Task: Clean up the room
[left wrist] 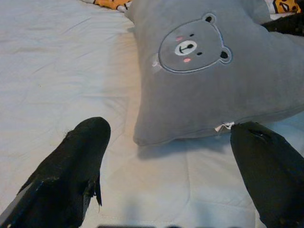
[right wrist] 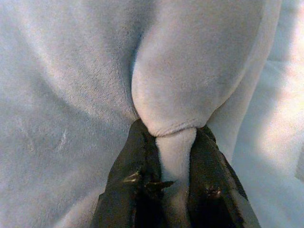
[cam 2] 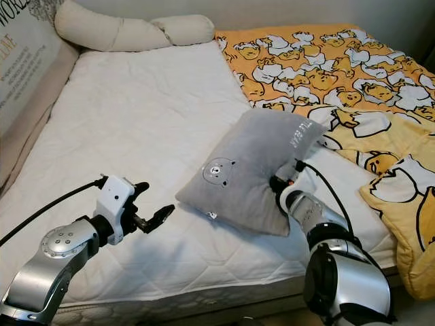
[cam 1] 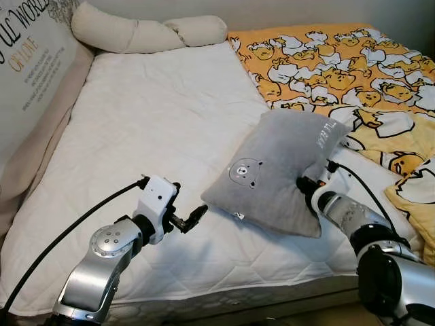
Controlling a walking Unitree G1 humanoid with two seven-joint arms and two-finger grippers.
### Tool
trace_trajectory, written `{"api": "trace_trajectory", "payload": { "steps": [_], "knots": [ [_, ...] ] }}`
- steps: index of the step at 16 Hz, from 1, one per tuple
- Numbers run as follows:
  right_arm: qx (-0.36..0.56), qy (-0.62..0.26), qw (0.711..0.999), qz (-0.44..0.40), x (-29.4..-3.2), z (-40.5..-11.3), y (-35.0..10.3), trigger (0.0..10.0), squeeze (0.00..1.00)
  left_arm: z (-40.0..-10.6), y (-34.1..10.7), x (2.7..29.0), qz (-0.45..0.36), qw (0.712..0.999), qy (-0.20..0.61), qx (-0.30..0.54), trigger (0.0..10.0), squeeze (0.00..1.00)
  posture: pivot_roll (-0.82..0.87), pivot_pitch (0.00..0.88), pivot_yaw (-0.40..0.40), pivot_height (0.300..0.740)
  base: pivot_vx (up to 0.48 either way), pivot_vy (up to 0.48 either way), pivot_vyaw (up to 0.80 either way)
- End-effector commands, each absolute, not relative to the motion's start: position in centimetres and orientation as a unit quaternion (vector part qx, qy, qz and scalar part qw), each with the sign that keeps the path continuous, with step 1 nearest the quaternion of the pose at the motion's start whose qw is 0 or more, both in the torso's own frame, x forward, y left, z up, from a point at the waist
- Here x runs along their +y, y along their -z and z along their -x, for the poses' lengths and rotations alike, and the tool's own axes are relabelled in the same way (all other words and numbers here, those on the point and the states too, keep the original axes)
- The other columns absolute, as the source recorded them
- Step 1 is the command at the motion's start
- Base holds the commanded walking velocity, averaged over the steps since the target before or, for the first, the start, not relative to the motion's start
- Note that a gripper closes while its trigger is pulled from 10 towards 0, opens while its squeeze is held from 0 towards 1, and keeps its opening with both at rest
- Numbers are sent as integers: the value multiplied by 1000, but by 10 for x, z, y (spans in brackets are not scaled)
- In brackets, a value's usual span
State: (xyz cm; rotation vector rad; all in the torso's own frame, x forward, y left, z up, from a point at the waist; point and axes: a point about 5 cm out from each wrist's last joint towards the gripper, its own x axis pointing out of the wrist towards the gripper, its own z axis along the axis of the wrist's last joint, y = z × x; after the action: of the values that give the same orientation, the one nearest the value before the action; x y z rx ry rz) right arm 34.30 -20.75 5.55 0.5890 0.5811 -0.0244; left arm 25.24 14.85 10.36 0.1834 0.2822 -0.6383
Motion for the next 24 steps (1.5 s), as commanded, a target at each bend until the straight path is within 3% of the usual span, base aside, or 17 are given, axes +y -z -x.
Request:
{"api": "trace_trajectory", "payload": {
  "steps": [1,5,9,13,14,17,20,21,22,24],
  "knots": [
    [280,6,914,-293,-199,-347,-59,0,0,-253,-108,151,-93,938,306,133,10000,0,-67,0,3,740,0,0,0],
    [224,-44,920,-318,-170,-375,-100,0,0,-267,-121,186,-99,973,181,100,10000,0,-65,0,8,740,0,0,0],
    [162,-132,920,-331,-134,-400,-156,0,0,-275,-138,229,-112,990,59,67,10000,0,-55,0,-2,740,0,0,0],
    [143,-266,896,-327,-97,-402,-191,0,0,-272,-147,252,-121,991,18,55,10000,0,-47,0,-8,740,0,0,0],
    [140,-323,872,-340,-93,-395,-201,0,0,-271,-147,255,-122,991,13,53,10000,0,-45,0,-9,740,0,0,0],
    [139,-350,850,-369,-109,-385,-205,0,0,-271,-146,253,-118,992,17,53,10000,0,-47,0,-5,740,0,0,0],
    [142,-332,823,-438,-147,-367,-198,0,0,-272,-147,249,-110,992,30,53,10000,0,-52,0,5,740,0,0,0],
    [162,-296,816,-470,-171,-349,-173,0,0,-276,-146,245,-93,993,42,53,10000,0,-61,0,8,740,0,0,0],
    [162,-296,816,-470,-171,-349,-173,0,0,-276,-146,245,-93,993,42,53,10000,0,-61,0,8,740,0,0,0],
    [280,-250,834,-404,-191,-299,-92,0,0,-285,-135,218,-6,993,99,66,10000,0,-73,0,18,740,0,0,0]
  ]
}}
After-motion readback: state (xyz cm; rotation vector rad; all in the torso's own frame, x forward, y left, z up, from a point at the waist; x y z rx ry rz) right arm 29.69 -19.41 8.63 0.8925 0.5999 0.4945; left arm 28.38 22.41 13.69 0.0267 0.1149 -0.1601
